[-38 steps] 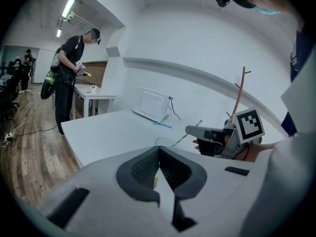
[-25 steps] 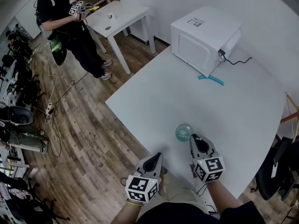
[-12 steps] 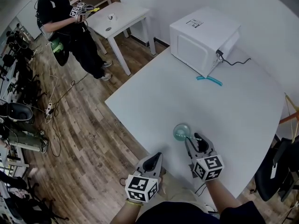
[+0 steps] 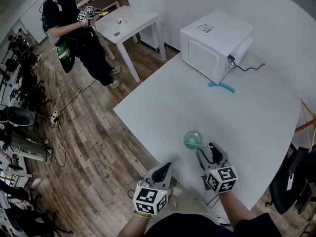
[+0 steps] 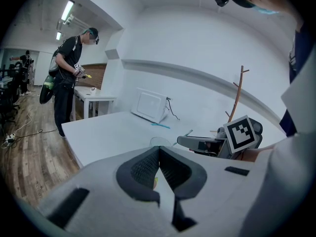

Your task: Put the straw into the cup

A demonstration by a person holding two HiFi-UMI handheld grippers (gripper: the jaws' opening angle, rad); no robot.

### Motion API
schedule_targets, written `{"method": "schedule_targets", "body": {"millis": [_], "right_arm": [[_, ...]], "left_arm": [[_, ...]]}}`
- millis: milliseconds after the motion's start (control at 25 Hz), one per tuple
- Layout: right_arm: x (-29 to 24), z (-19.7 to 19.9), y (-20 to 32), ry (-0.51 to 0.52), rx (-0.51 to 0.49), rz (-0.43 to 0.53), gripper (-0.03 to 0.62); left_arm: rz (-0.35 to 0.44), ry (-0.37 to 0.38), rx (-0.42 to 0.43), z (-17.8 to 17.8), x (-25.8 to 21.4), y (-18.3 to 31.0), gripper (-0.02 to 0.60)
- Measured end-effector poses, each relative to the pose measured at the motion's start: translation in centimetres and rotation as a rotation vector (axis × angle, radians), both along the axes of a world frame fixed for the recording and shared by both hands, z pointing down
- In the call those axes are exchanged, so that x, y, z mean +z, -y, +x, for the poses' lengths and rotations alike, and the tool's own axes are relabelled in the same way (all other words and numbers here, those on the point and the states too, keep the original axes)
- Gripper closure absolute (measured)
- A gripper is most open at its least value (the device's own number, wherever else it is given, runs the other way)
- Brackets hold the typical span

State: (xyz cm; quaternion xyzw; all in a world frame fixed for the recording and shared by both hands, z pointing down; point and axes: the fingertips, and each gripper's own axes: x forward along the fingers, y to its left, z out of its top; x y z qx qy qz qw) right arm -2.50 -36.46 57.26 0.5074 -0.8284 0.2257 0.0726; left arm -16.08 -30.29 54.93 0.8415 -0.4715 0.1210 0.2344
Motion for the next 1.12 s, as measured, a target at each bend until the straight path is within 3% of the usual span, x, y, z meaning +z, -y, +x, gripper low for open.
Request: {"method": "schedule_targets", "body": {"millis": [600,1120], "right_arm": [[-1.7,-1.0,-2.8,0.007,0.003,0.011,0.373],[-6.1,-0.6,-6.2,0.045,0.048,0.111,0.375]], "left_arm": [[0.043,-0.027,0.015,-0.3,-1.3,0.3,0.563],[0.054,-0.042,0.049,0.1,-1.6,-2.2,0.563]]}}
